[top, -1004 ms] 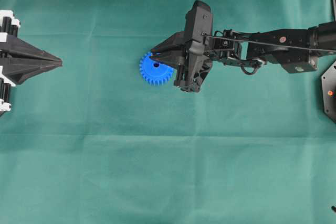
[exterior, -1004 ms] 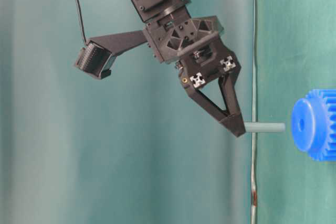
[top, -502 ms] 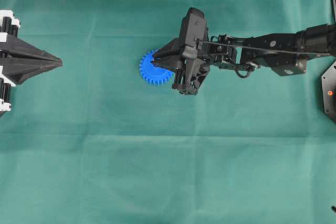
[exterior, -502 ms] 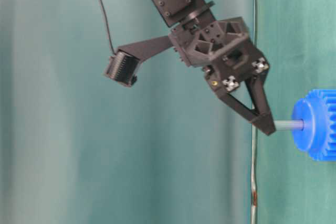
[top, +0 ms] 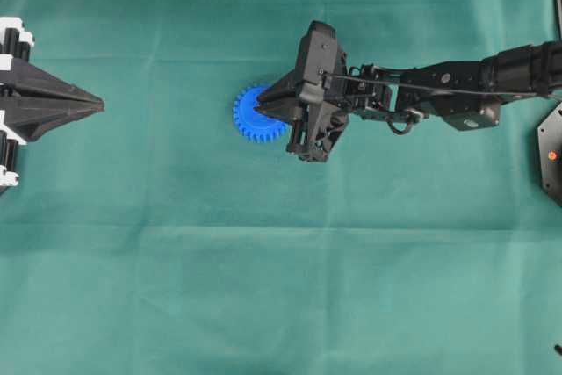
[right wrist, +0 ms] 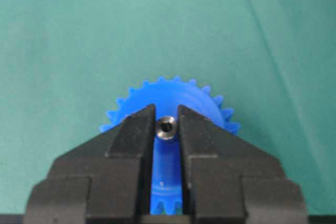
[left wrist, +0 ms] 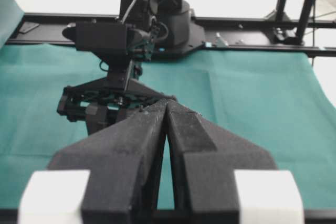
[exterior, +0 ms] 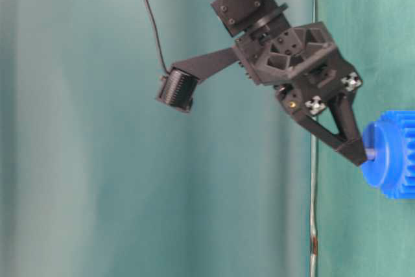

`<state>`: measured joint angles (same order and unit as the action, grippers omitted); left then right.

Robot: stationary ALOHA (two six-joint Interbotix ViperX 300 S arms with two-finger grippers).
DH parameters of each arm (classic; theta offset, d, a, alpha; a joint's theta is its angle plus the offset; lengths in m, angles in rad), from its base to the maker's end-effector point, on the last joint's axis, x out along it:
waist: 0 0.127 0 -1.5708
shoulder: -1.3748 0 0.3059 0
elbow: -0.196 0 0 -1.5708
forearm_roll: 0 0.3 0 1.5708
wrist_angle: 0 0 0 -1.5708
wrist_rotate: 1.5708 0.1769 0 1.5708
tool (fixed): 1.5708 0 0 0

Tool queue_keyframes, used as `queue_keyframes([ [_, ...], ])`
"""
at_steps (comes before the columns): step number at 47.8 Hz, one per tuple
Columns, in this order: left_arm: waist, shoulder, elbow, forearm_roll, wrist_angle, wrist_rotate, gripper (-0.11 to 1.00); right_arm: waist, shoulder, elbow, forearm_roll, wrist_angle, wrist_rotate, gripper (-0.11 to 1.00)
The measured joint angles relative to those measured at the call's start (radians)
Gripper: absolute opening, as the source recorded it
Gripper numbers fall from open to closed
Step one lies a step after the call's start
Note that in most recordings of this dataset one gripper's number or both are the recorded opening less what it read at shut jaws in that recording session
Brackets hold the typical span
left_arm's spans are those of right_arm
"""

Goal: Insert the shaft placed at a random location into the center hole of the medium gear at another random location.
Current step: 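Lower the shaft into the gear's center hole with the right gripper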

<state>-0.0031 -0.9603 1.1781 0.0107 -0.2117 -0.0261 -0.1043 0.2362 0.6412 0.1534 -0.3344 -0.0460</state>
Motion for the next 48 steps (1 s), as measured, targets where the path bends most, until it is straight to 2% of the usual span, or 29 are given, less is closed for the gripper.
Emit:
queue_keyframes([
  [42, 0.000, 0.000, -0.002, 0.000, 0.009, 0.000, 0.00, 0.000, 0.014, -0.008, 0.003, 0.003, 0.000, 0.14],
  [46, 0.000, 0.000, -0.002, 0.000, 0.008, 0.000, 0.00, 0.000, 0.012, -0.008, 0.003, 0.003, 0.000, 0.15],
  [48, 0.000, 0.000, 0.000, 0.000, 0.008, 0.002, 0.00, -0.002, 0.014, -0.008, 0.003, 0.003, 0.000, 0.19],
])
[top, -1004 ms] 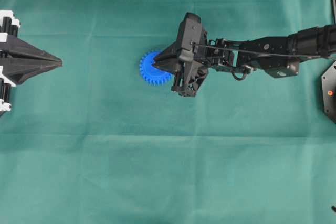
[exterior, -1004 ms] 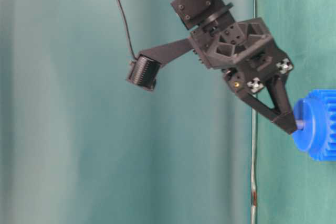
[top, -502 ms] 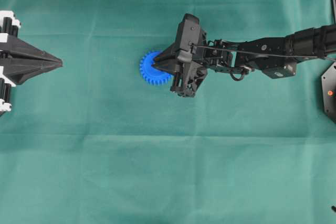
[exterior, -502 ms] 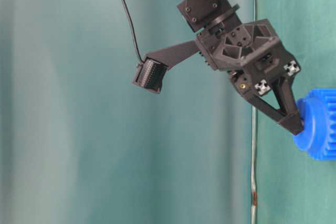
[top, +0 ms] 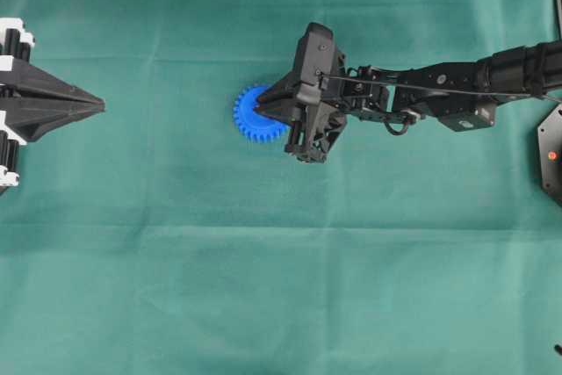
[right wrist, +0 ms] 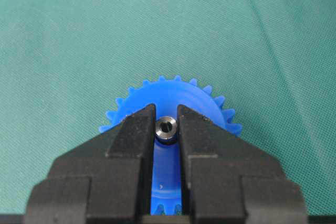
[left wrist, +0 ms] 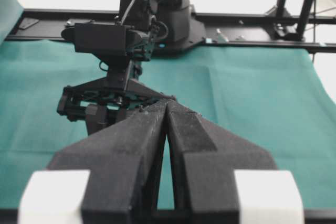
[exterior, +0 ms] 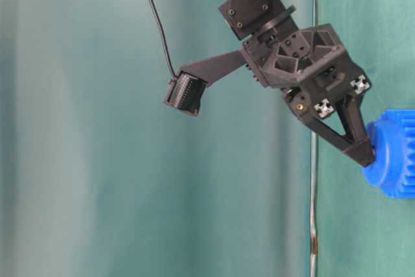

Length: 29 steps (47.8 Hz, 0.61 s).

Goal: Insert the shaft placed at a random location into the center hole of the medium gear at another random location.
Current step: 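Lower the shaft into the gear's center hole with the right gripper, then open the right gripper and raise it away from the gear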

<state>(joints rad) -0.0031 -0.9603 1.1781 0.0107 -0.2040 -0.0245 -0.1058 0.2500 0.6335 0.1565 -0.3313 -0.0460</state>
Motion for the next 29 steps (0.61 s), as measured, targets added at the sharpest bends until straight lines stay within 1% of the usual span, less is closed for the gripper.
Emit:
queue_keyframes([
  [2, 0.000, 0.000, 0.000, 0.000, 0.000, -0.002, 0.00, 0.002, 0.000, 0.000, 0.000, 0.002, -0.002, 0.28],
  [9, 0.000, 0.000, 0.000, 0.000, 0.002, -0.002, 0.00, 0.008, 0.002, -0.002, 0.000, 0.003, 0.000, 0.70],
  [11, 0.000, 0.000, 0.000, 0.000, 0.000, -0.002, 0.00, 0.009, 0.002, -0.002, 0.000, 0.002, 0.000, 0.78],
  [12, 0.000, 0.000, 0.000, 0.000, 0.002, -0.002, 0.00, 0.011, 0.002, -0.003, 0.000, 0.002, 0.000, 0.81],
  [14, 0.000, 0.000, 0.000, 0.000, 0.002, -0.002, 0.00, 0.009, 0.000, -0.002, 0.000, 0.002, 0.000, 0.82],
  [22, 0.000, -0.002, 0.000, 0.000, 0.002, -0.002, 0.00, 0.008, -0.002, -0.002, 0.000, 0.003, 0.000, 0.79],
  [29, 0.000, 0.000, 0.000, 0.000, 0.002, -0.002, 0.00, 0.005, -0.052, 0.008, -0.002, 0.014, 0.000, 0.79],
])
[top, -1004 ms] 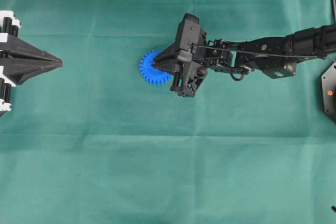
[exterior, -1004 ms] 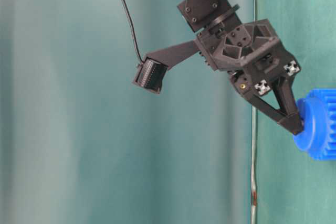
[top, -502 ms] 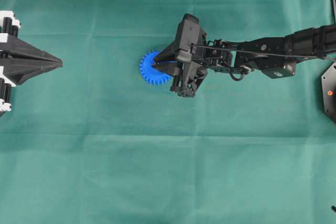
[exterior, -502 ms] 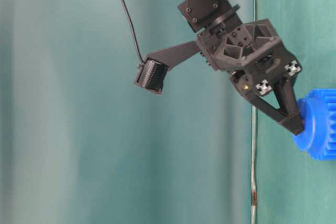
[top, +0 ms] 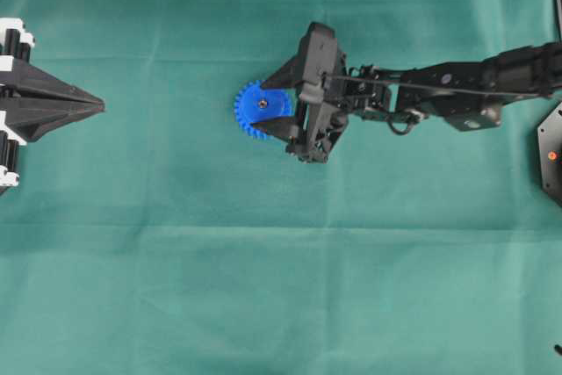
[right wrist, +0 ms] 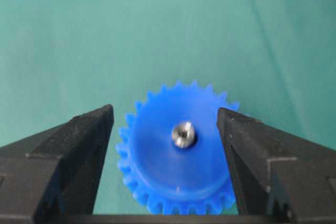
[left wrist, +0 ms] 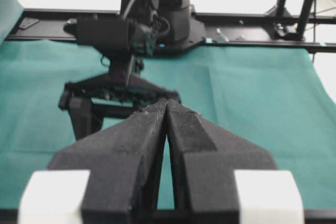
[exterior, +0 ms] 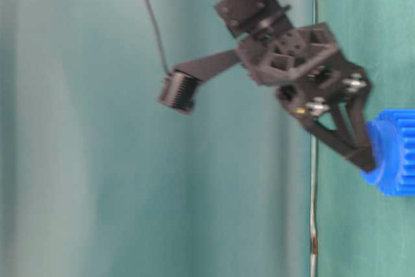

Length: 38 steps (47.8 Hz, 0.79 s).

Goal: Insert the shaft placed at a random location into the center hole of the medium gear at another random location.
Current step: 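Open the right gripper and raise it away from the gear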

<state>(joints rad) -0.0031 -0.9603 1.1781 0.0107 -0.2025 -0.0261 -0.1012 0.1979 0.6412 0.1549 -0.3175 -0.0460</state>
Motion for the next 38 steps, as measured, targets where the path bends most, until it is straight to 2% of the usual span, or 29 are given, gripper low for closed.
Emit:
queue_keyframes([
  [24, 0.000, -0.002, 0.000, 0.000, -0.002, 0.000, 0.00, -0.003, -0.276, 0.043, -0.020, 0.098, -0.002, 0.79],
  [38, 0.000, 0.000, -0.002, 0.000, -0.002, 0.000, 0.00, -0.003, -0.307, 0.072, -0.020, 0.107, 0.000, 0.79],
])
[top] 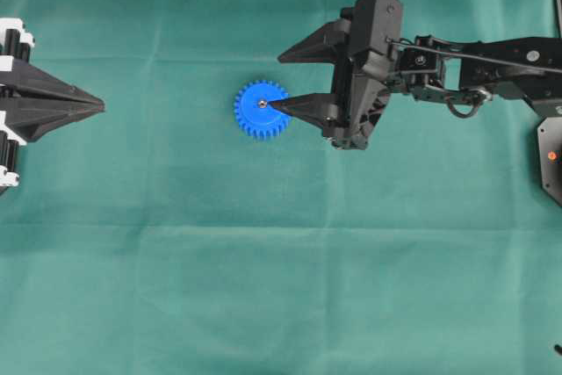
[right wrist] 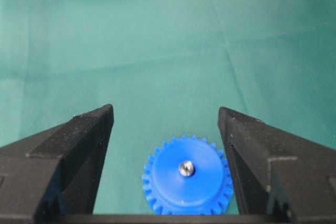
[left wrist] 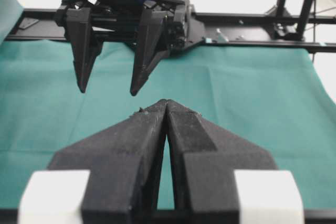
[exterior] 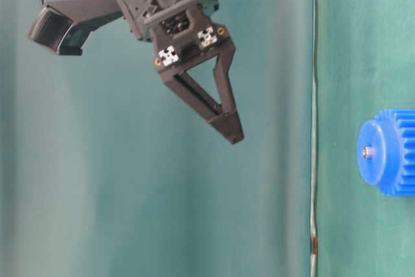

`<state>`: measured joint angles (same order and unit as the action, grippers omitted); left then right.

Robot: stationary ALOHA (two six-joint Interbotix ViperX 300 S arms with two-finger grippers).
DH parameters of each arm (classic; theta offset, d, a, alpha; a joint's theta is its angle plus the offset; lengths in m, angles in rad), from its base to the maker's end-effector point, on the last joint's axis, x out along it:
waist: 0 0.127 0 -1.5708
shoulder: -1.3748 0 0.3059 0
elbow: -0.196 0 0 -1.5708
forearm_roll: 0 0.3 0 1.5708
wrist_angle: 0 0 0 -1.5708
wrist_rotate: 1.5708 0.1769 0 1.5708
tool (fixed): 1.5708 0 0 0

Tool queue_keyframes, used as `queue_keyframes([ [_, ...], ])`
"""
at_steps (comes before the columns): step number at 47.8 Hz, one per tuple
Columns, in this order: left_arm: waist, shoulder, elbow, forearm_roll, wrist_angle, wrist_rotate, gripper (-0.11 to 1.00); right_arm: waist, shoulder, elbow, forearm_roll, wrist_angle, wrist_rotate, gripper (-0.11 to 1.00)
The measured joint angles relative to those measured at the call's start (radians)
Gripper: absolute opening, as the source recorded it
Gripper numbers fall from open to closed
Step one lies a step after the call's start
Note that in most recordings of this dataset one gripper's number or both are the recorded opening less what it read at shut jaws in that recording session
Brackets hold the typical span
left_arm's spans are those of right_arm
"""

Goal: Insert the shaft placed at a random location into the center hole of the medium gear at another random location.

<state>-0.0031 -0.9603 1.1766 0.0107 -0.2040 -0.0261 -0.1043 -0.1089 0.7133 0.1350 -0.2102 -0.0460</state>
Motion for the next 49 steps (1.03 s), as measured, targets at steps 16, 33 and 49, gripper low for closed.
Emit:
queue_keyframes([
  [16, 0.000, 0.000, 0.002, 0.000, 0.002, 0.000, 0.00, 0.000, -0.129, 0.126, 0.000, 0.002, 0.000, 0.79],
  [33, 0.000, 0.000, 0.002, 0.000, 0.002, 0.000, 0.00, 0.000, -0.337, 0.273, 0.000, 0.015, -0.002, 0.79],
  [49, 0.000, 0.000, 0.000, 0.000, 0.002, 0.000, 0.00, 0.000, -0.437, 0.314, 0.003, 0.061, -0.002, 0.79],
])
